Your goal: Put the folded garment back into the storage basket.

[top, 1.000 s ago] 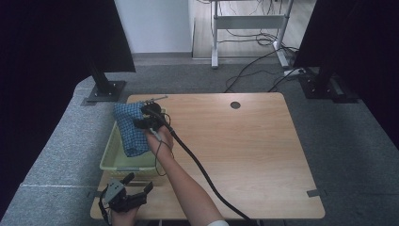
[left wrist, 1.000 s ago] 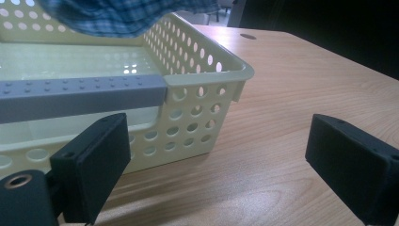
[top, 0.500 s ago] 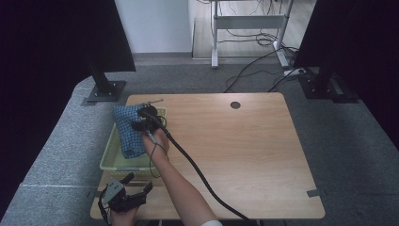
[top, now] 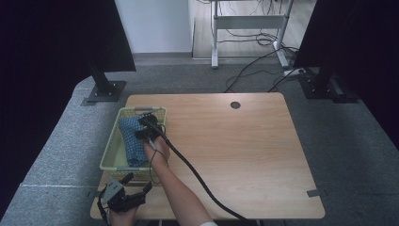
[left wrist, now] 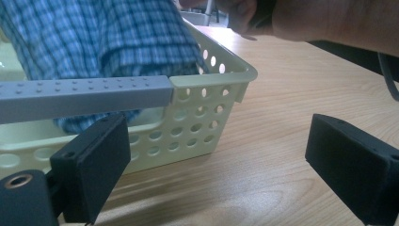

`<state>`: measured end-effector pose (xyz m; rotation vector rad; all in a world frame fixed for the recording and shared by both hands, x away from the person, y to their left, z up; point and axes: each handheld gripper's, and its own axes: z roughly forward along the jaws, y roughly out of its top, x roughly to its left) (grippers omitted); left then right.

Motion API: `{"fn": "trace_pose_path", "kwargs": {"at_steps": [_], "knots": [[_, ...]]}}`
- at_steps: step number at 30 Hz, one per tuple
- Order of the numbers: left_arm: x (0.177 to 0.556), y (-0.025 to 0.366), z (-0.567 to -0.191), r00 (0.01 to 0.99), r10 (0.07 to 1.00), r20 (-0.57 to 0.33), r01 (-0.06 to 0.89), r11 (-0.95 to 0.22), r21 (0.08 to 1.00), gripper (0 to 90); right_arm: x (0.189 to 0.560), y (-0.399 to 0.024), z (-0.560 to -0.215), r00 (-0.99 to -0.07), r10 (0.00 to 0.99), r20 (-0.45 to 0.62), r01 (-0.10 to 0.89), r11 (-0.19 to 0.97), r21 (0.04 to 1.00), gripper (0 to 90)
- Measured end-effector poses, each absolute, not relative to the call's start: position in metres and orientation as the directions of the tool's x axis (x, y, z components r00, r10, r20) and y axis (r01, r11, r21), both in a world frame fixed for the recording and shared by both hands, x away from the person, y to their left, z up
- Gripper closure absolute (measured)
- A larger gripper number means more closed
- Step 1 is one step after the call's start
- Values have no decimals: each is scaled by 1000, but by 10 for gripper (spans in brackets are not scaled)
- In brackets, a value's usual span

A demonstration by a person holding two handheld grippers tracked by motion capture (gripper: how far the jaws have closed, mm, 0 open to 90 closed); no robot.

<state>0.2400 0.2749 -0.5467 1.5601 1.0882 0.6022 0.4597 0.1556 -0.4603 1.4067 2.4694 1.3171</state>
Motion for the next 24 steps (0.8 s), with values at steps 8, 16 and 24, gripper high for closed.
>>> {"fn": "trace_pose_path", "kwargs": {"at_steps": [8, 16, 24], "knots": [[240, 274, -547, 451, 878, -163, 328, 7, 945, 70, 461, 159, -467, -585, 706, 400, 733, 248, 633, 541], [241, 274, -547, 455, 874, -168, 331, 9, 944, 71, 462, 152, -460, -582, 709, 397, 727, 236, 645, 521], [241, 273, -547, 458, 873, -167, 335, 4, 942, 71, 461, 145, -453, -580, 716, 388, 725, 235, 648, 400]]}}
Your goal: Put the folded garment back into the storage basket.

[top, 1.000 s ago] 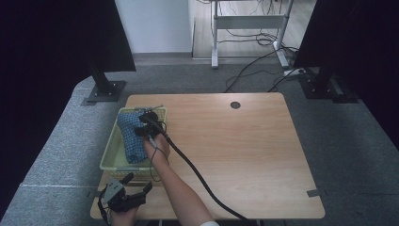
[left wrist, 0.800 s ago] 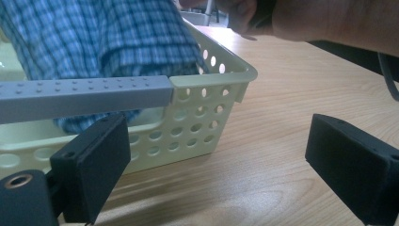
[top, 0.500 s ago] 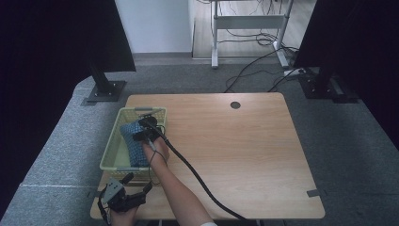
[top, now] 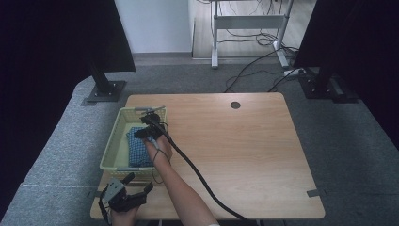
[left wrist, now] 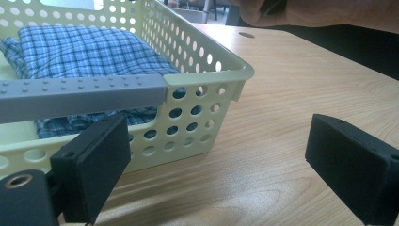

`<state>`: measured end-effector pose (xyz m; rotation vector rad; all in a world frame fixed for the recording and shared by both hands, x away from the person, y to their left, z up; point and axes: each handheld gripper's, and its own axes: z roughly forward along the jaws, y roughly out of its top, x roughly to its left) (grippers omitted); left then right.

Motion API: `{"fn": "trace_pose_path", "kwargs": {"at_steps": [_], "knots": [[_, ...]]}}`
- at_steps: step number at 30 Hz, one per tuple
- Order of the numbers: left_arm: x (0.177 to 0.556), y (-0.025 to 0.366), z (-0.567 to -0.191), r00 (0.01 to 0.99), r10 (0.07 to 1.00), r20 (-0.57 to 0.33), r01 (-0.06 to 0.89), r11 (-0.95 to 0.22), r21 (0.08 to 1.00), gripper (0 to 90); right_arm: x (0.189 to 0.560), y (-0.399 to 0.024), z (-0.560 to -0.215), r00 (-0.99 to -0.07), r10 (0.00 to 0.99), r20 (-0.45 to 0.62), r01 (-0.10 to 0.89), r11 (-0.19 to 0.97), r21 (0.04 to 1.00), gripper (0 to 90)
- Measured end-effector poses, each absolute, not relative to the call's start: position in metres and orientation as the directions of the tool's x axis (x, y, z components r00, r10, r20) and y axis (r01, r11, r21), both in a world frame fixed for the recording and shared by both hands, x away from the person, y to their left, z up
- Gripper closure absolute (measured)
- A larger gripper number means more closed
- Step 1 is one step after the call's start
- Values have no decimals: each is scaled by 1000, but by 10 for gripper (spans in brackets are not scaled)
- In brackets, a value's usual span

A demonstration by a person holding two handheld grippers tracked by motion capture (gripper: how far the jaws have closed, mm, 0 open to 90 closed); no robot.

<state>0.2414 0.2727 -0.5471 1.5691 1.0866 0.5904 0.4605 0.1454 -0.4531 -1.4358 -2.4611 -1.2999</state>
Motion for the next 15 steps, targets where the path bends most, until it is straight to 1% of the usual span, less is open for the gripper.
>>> {"fn": "trace_pose_path", "kwargs": {"at_steps": [2, 4, 7, 9, 11, 13, 15], "knots": [[241, 273, -547, 456, 874, -168, 334, 7, 942, 71, 460, 144, -454, -593, 697, 403, 722, 239, 649, 362], [241, 274, -547, 454, 874, -172, 335, 11, 942, 71, 461, 144, -456, -611, 681, 405, 721, 267, 639, 280], [242, 275, -547, 452, 874, -178, 339, 17, 941, 70, 463, 144, -460, -631, 651, 421, 729, 312, 610, 211], [242, 274, -547, 452, 874, -178, 339, 16, 941, 71, 462, 143, -462, -629, 646, 433, 735, 313, 602, 176], [242, 274, -548, 454, 874, -175, 340, 12, 940, 71, 460, 142, -461, -628, 659, 414, 724, 299, 622, 159], [242, 274, -548, 453, 874, -175, 341, 11, 940, 71, 459, 140, -461, -625, 663, 413, 724, 295, 624, 107], [242, 274, -548, 454, 874, -174, 342, 10, 940, 71, 459, 139, -460, -630, 660, 409, 720, 299, 626, 100]]}}
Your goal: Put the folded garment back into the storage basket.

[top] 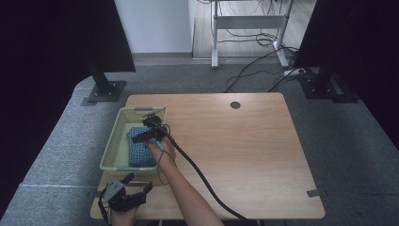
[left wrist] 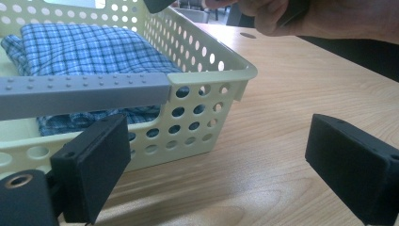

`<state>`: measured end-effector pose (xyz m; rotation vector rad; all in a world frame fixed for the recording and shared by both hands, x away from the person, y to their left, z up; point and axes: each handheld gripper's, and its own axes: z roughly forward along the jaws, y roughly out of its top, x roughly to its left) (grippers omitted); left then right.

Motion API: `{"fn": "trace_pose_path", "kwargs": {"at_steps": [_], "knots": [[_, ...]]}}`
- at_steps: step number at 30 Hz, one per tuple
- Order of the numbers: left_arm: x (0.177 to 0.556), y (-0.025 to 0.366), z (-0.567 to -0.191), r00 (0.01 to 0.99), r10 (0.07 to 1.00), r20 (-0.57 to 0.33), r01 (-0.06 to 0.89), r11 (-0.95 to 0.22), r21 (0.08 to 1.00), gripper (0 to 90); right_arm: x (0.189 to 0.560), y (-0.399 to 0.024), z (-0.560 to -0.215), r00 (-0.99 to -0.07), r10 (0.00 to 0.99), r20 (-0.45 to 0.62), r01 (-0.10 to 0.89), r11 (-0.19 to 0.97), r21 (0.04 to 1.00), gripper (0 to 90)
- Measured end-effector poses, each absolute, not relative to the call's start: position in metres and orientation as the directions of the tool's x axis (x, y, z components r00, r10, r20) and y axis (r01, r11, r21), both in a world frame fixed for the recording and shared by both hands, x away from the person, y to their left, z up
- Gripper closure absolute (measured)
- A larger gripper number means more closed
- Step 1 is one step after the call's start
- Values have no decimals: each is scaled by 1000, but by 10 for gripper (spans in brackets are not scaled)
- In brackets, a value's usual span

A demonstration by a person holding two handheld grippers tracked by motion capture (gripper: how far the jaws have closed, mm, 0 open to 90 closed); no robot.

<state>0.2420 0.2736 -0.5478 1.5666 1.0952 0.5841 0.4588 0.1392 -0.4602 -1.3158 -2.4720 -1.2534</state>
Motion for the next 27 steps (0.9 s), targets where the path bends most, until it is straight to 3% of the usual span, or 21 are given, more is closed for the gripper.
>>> {"fn": "trace_pose_path", "kwargs": {"at_steps": [6, 10, 14, 27], "knots": [[242, 274, -548, 452, 875, -175, 343, 11, 939, 71, 455, 134, -460, -682, 601, 417, 684, 321, 656, 0], [242, 274, -548, 452, 875, -174, 343, 9, 939, 70, 447, 130, -458, -724, 577, 377, 630, 331, 703, 0], [242, 274, -548, 453, 874, -174, 344, 8, 939, 70, 443, 123, -458, -751, 517, 410, 606, 294, 739, 0], [241, 274, -548, 442, 878, -182, 345, 21, 938, 70, 437, 93, -455, -751, 527, 398, 591, 267, 761, 0]]}}
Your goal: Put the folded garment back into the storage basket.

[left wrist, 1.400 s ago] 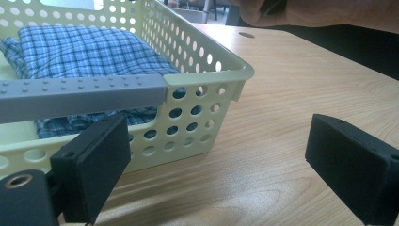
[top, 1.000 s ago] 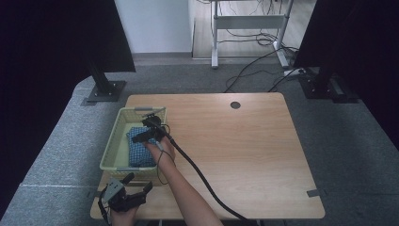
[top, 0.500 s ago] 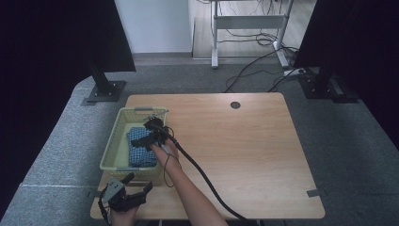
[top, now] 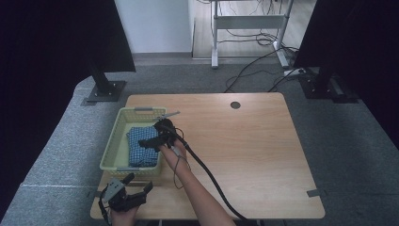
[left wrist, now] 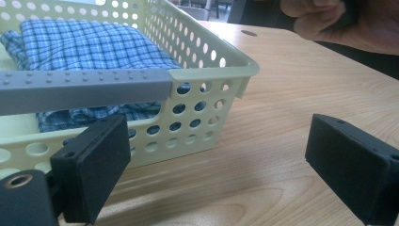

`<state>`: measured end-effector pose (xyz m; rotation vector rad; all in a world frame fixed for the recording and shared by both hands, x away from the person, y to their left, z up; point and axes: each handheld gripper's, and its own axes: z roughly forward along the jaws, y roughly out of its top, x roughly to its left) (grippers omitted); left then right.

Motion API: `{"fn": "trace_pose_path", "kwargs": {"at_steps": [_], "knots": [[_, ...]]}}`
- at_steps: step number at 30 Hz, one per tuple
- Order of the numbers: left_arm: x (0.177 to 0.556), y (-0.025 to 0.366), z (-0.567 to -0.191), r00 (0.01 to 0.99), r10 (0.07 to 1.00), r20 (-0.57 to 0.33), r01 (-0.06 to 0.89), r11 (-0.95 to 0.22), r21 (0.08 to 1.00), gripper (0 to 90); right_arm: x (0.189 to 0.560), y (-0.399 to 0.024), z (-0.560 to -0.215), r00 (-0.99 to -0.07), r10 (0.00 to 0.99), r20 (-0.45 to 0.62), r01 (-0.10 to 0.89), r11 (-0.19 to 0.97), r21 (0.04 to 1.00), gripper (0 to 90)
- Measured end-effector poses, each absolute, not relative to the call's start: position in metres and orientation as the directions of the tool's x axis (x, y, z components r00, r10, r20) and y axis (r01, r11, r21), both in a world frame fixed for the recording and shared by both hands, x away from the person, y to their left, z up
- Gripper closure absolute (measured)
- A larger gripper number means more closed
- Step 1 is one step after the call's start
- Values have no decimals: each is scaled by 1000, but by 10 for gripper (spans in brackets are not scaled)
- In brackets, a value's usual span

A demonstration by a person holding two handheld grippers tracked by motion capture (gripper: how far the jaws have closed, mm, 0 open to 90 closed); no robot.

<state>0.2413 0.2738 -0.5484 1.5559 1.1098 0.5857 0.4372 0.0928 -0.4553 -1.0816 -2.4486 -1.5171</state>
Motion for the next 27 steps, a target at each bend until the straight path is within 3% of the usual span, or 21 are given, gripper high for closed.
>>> {"fn": "trace_pose_path", "kwargs": {"at_steps": [27], "knots": [[240, 276, -550, 414, 892, -182, 350, 28, 936, 70, 419, -2, -456, -723, 596, 349, 576, 243, 780, 0]]}}
